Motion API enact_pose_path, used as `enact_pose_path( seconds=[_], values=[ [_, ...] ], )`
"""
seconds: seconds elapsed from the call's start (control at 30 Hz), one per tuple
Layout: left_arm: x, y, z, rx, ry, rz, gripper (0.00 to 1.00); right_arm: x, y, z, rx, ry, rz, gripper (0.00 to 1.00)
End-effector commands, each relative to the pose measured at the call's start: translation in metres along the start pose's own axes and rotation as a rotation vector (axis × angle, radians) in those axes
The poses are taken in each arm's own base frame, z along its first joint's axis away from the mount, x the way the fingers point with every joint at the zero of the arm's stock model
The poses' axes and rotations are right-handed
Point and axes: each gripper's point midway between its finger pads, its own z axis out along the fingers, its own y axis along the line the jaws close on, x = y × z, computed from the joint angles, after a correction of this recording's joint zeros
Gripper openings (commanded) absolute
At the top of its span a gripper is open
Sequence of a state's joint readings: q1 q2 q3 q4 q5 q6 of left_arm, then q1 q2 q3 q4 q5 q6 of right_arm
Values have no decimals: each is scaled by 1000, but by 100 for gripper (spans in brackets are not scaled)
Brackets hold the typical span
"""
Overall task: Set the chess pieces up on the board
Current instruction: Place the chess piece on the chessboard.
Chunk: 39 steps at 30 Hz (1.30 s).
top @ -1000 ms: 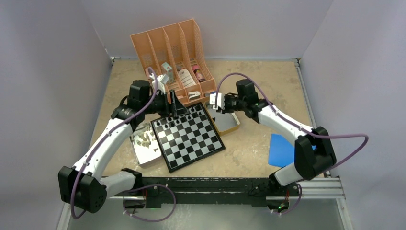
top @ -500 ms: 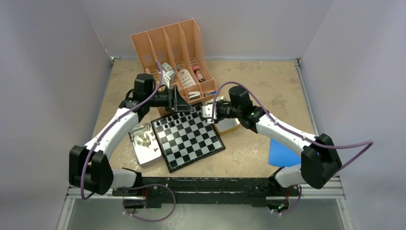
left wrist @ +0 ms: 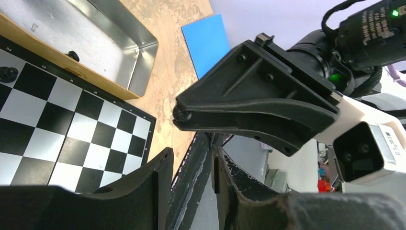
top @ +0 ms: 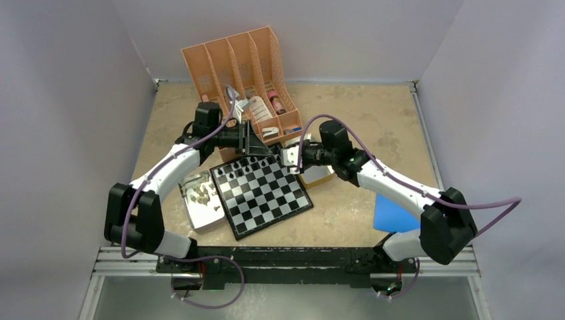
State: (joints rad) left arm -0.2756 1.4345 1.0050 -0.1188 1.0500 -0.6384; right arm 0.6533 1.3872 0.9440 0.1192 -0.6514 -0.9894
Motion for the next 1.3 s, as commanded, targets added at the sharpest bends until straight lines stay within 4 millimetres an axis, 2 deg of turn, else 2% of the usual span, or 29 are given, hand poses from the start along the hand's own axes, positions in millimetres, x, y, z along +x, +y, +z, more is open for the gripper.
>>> enact_pose_path(
  seconds=[0.0, 0.27, 0.53, 0.93, 1.1, 1.27],
  values=[
    [-17, -15, 0, 62, -13, 101, 33, -28, -11, -5, 25, -82, -67, 18],
    [-25, -20, 9, 111, -8, 139, 31, -34, -8, -6, 14, -101, -80, 18],
    [-18, -22, 15, 160, 25, 143, 32, -35, -5, -9, 7, -105, -85, 18],
    [-12, -17, 25, 153, 51, 135, 25, -39, -4, -9, 8, -109, -90, 18],
    [-11, -19, 26, 161, 58, 139, 17, -38, -5, -9, 11, -104, -90, 18],
    [-11, -17, 26, 160, 64, 135, 1, -36, -5, -7, 10, -99, -80, 19]
  ],
)
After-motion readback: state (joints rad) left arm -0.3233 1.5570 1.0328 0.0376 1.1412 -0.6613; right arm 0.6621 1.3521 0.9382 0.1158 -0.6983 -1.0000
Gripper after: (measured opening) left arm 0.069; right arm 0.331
